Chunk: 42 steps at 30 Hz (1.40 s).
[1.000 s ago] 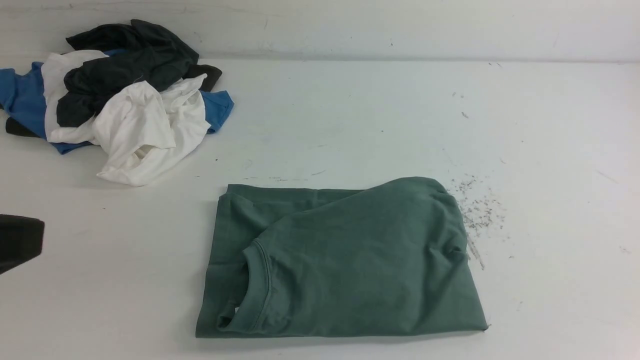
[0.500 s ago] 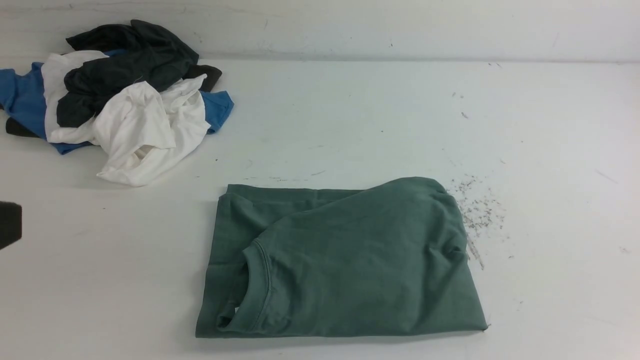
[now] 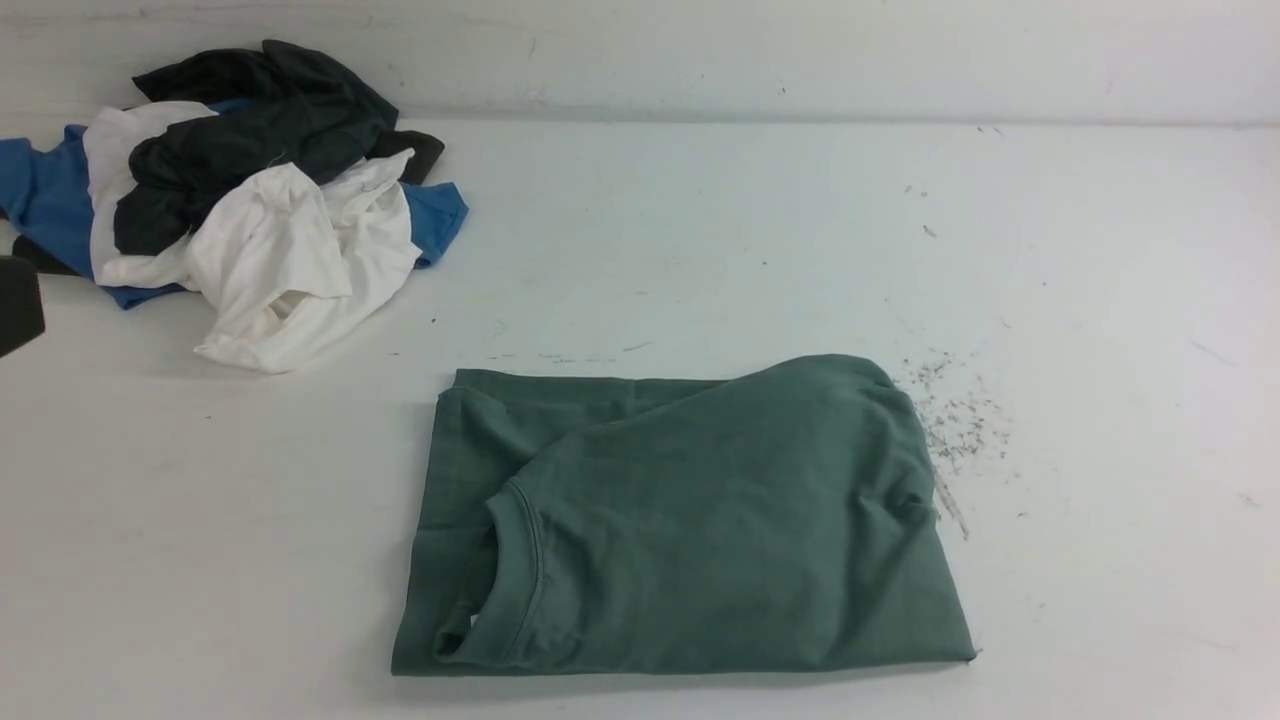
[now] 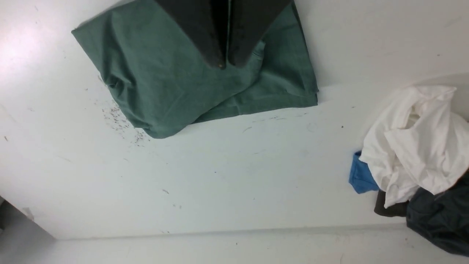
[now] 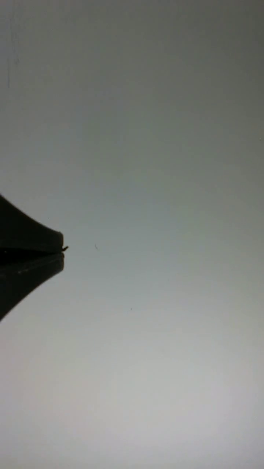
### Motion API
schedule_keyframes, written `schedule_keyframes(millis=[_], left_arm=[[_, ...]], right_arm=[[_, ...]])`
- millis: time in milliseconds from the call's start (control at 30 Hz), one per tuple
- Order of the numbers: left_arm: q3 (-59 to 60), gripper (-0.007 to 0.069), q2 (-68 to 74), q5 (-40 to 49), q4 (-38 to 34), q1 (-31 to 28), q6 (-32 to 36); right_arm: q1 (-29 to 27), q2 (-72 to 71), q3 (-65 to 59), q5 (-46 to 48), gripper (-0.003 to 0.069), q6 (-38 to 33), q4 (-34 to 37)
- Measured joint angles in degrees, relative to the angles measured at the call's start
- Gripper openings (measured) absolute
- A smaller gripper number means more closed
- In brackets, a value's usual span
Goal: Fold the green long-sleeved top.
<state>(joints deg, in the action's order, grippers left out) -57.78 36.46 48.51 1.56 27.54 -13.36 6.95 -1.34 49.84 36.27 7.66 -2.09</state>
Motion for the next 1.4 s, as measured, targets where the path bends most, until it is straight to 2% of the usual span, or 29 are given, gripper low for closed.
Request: schedule_keyframes(millis=[400,1400], left_arm=[[0.0,-0.0004,2.2,-0.5,-0.2,0.0,4.6],[0.0,-0.0004,2.3,-0.8,0.9,0.0,5.3]], right_arm=[[0.0,0.0,-0.1,0.4,-0.0013,0.8,0.2],[0.0,0.0,-0.1,0.6,-0.0013,0.8,0.2]])
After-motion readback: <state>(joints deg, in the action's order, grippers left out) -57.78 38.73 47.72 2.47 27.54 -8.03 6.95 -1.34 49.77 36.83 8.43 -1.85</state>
